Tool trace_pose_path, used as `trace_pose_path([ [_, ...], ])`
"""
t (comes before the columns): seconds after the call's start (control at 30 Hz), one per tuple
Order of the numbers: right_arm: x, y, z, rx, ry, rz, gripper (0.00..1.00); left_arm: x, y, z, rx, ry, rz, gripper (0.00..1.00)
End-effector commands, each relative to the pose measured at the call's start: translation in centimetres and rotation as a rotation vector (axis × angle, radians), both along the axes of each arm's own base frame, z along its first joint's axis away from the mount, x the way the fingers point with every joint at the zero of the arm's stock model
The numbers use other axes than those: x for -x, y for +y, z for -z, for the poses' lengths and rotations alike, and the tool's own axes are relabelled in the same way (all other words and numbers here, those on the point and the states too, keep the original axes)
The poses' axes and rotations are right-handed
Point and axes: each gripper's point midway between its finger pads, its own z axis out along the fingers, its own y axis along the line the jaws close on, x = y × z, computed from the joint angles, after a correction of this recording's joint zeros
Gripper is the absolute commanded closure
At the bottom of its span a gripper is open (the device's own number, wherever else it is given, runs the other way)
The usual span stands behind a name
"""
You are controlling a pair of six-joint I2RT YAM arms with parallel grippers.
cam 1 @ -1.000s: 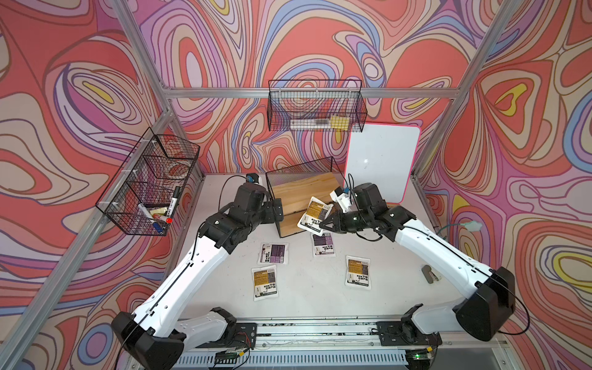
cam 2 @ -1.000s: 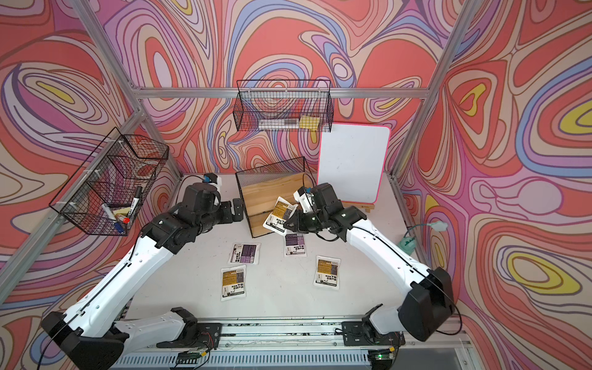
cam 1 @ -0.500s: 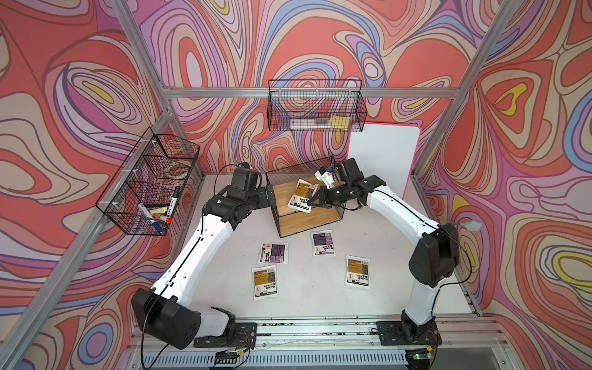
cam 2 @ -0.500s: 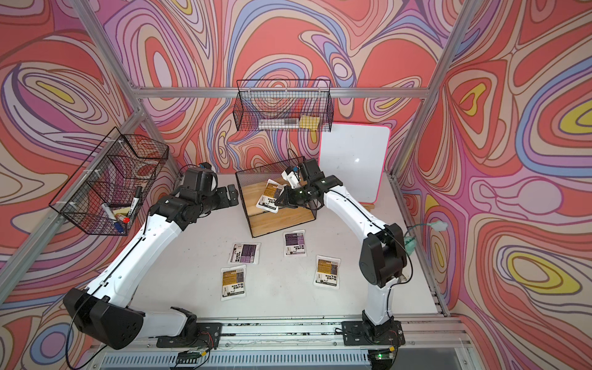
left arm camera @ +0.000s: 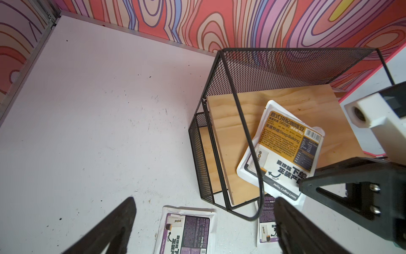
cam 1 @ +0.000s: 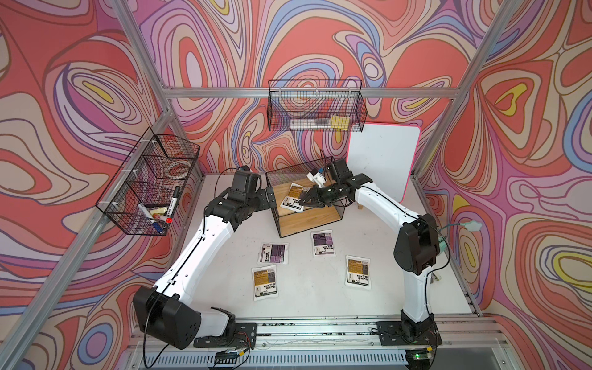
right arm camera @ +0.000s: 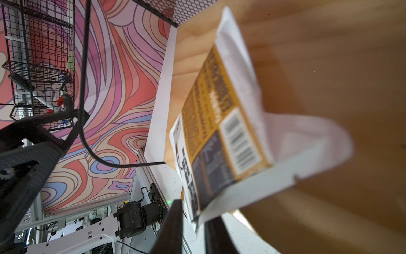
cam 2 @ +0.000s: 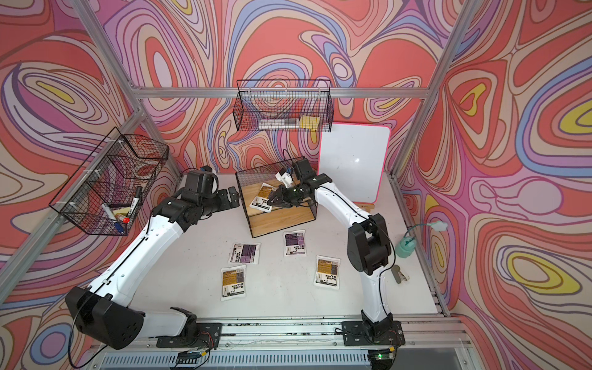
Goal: Place the bagged coffee beans on the shelf by color
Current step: Place the bagged coffee beans on the shelf, then adjust the bagged coffee beans on the shelf.
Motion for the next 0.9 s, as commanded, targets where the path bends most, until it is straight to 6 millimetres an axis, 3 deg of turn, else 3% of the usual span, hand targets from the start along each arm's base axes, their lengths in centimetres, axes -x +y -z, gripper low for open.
trace_pose_path([
  [0.0,-1.3,-0.5,-0.7,0.024,-0.048,0.044,0.45,-0.2,0.0,0.1,0.023,-0.009,-0.003,0.01],
  [0.07,-1.8,-0.8,-0.9,0.038,-0.066,0.072,0.41,-0.1,-0.1,0.4,0.026,-0.005,0.000,0.01],
  [0.2,-3.1,-1.4,-1.0,0.060,-0.085,0.126,0.40,0.1,-0.1,0.9,0.030,0.002,0.005,0.01],
  [0.3,-3.8,-1.3,-0.9,0.061,-0.091,0.143,0.48,0.3,-0.1,1.1,0.030,0.004,0.009,0.01],
  [0.53,-5.2,-0.4,-0.4,0.027,-0.077,0.158,0.76,0.7,0.1,1.1,0.022,0.003,0.011,0.01],
  [0.87,-7.2,1.0,-0.2,-0.019,-0.062,0.168,0.82,1.4,0.5,1.4,0.024,0.004,0.009,0.01],
])
